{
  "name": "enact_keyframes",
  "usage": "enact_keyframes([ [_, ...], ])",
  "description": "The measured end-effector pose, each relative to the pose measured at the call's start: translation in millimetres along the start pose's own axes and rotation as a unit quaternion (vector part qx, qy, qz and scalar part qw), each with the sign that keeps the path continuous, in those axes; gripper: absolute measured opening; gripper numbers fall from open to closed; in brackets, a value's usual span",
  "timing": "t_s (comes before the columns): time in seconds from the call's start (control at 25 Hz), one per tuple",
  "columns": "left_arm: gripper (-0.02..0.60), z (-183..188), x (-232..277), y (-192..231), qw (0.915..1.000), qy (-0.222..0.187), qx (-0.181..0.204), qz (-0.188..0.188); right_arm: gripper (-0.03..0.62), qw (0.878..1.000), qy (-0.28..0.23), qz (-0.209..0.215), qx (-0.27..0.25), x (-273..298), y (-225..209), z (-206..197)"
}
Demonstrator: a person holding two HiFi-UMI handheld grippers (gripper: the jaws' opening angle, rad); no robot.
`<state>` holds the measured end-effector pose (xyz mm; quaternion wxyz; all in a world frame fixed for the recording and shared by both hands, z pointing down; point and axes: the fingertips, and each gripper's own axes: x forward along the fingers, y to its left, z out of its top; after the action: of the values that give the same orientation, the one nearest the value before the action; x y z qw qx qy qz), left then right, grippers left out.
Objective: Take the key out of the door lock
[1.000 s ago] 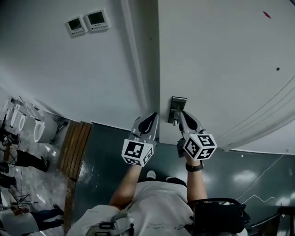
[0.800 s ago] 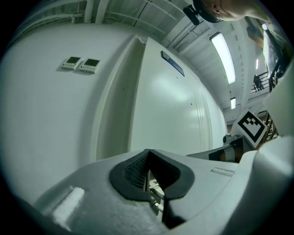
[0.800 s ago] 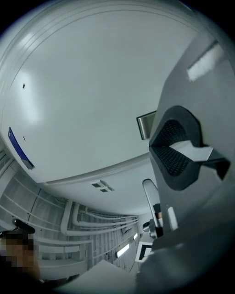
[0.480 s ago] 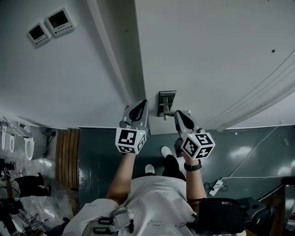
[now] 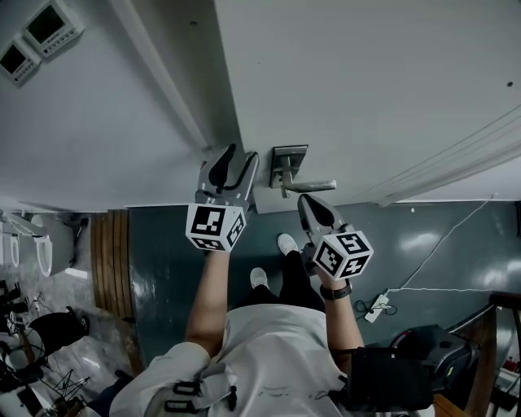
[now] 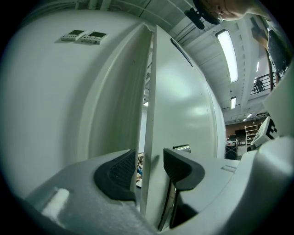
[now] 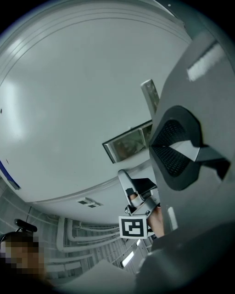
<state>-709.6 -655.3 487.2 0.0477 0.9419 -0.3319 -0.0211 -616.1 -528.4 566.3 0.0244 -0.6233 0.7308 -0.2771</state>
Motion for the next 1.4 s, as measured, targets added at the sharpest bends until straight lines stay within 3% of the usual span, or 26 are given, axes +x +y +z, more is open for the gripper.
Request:
enact_keyframes([
  [0.12, 0.196, -6.0, 4.2, -1.2, 1.0000, 0.006, 0.002, -0.001, 0.005, 0.999, 0.011, 0.001, 0.033, 3.5, -9.0, -20.4],
  [0.16, 0.189, -8.5, 5.2, -2.7, 0.9999, 0.011, 0.003, 0.000, 0.037, 0.999, 0.017, 0.002, 0.050, 4.6, -13.0, -27.2],
  [0.24, 0.153, -10.4, 6.2, -6.0, 0.9999, 0.014, 0.005, 0.004, 0.168, 0.996, 0.034, 0.009, 0.085, 8.9, -20.6, -41.4],
  [0.32, 0.129, -11.0, 6.6, -8.2, 0.9999, 0.010, 0.004, 0.006, 0.239, 0.991, 0.044, 0.021, 0.125, 14.7, -28.3, -54.1],
  [0.44, 0.123, -12.2, 7.6, -8.9, 1.0000, 0.007, 0.000, 0.006, 0.240, 0.977, 0.032, 0.053, 0.202, 26.2, -37.8, -67.0],
  [0.64, 0.121, -11.0, 7.5, -9.6, 0.9998, 0.006, 0.001, 0.020, 0.226, 0.939, 0.007, 0.104, 0.329, 51.1, -44.6, -81.4],
  [0.92, 0.121, -5.2, 4.3, -10.6, 0.9995, -0.005, 0.002, 0.031, 0.156, 0.902, -0.033, 0.116, 0.414, 78.0, -56.9, -89.5],
  [1.04, 0.121, -7.8, 4.2, -10.4, 0.9992, -0.005, 0.001, 0.039, 0.078, 0.888, -0.040, 0.116, 0.444, 88.8, -58.7, -92.3],
  [1.24, 0.123, -7.8, 4.6, -10.5, 0.9993, -0.003, 0.002, 0.036, 0.026, 0.859, -0.074, 0.151, 0.483, 90.6, -55.6, -87.5],
  [1.4, 0.123, -8.6, 5.1, -9.1, 0.9992, -0.008, -0.001, 0.040, 0.026, 0.854, -0.077, 0.160, 0.489, 90.1, -56.2, -88.4],
])
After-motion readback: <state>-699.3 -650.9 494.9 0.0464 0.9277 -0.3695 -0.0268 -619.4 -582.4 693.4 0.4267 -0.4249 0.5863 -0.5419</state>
